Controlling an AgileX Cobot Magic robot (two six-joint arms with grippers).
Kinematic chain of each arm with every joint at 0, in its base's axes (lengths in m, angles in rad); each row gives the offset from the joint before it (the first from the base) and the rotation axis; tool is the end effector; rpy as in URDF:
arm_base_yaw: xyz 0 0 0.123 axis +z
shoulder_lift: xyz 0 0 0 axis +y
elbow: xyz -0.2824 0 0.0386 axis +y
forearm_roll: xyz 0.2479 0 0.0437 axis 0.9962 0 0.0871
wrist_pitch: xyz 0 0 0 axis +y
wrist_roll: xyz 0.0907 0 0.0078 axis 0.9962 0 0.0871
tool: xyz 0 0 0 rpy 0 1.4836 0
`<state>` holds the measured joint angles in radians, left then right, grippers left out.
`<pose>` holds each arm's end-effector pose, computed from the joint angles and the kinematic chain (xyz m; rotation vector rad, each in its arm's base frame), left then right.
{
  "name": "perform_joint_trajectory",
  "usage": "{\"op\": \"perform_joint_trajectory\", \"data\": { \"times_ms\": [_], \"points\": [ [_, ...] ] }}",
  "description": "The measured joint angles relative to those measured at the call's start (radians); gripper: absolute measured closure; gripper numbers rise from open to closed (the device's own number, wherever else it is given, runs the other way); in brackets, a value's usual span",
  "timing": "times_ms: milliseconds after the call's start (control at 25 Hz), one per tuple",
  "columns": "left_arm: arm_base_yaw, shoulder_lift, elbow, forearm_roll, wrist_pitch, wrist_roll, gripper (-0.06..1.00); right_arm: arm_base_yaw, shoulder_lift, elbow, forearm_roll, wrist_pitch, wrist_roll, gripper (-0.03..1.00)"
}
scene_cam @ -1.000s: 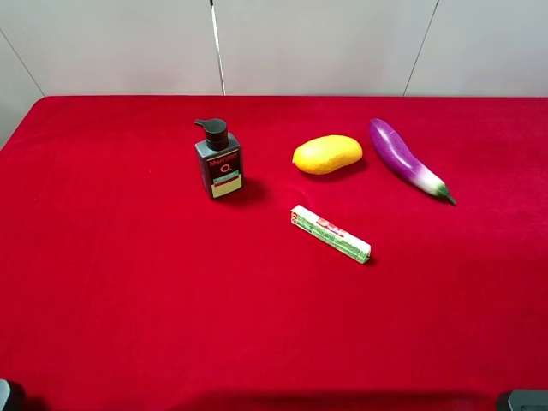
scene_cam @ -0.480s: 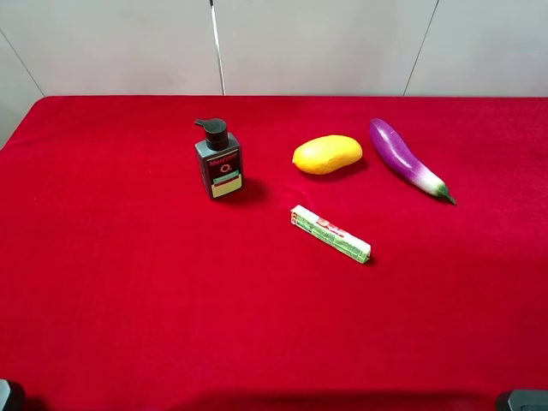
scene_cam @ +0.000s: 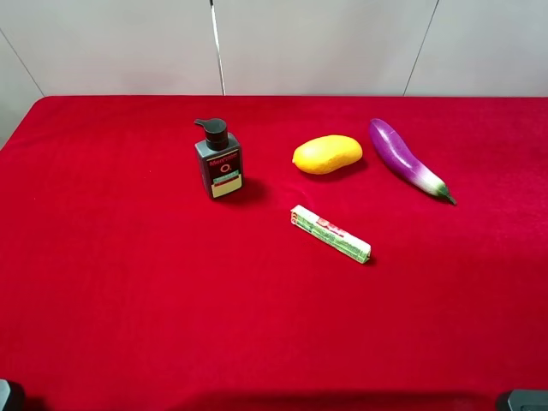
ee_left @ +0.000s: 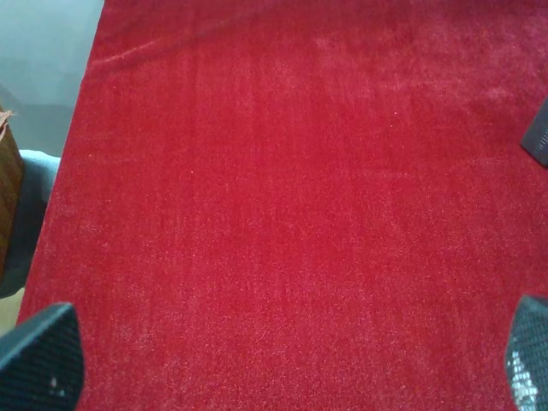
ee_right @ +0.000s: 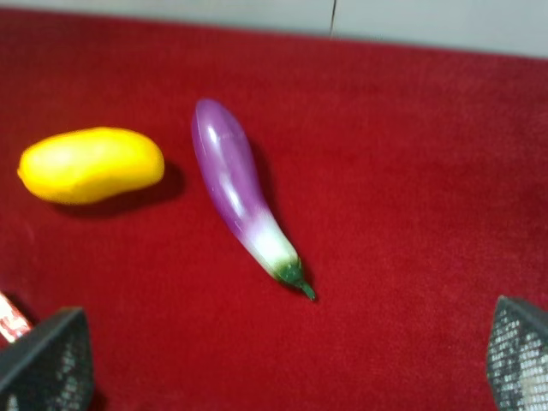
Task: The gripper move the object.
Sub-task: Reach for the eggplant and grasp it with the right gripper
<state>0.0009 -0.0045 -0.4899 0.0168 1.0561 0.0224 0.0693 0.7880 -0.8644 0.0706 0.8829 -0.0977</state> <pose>-0.0042 0.0013 0.2747 0.0213 2.0453 0.0347 0.1397 0.0147 0.3530 -0.1679 2.2824 0.0710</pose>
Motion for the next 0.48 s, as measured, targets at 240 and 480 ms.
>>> {"op": "perform_joint_trajectory", "data": {
  "times_ms": [240, 480],
  "points": [
    [0.0, 0.0, 0.0, 0.0, 0.0, 0.0, -0.04, 0.0, 0.232, -0.104, 0.01, 0.001, -0.083, 0.27],
    [0.0, 0.0, 0.0, 0.0, 0.0, 0.0, -0.04, 0.0, 0.438, -0.183, 0.027, -0.001, -0.17, 0.27]
  ]
}}
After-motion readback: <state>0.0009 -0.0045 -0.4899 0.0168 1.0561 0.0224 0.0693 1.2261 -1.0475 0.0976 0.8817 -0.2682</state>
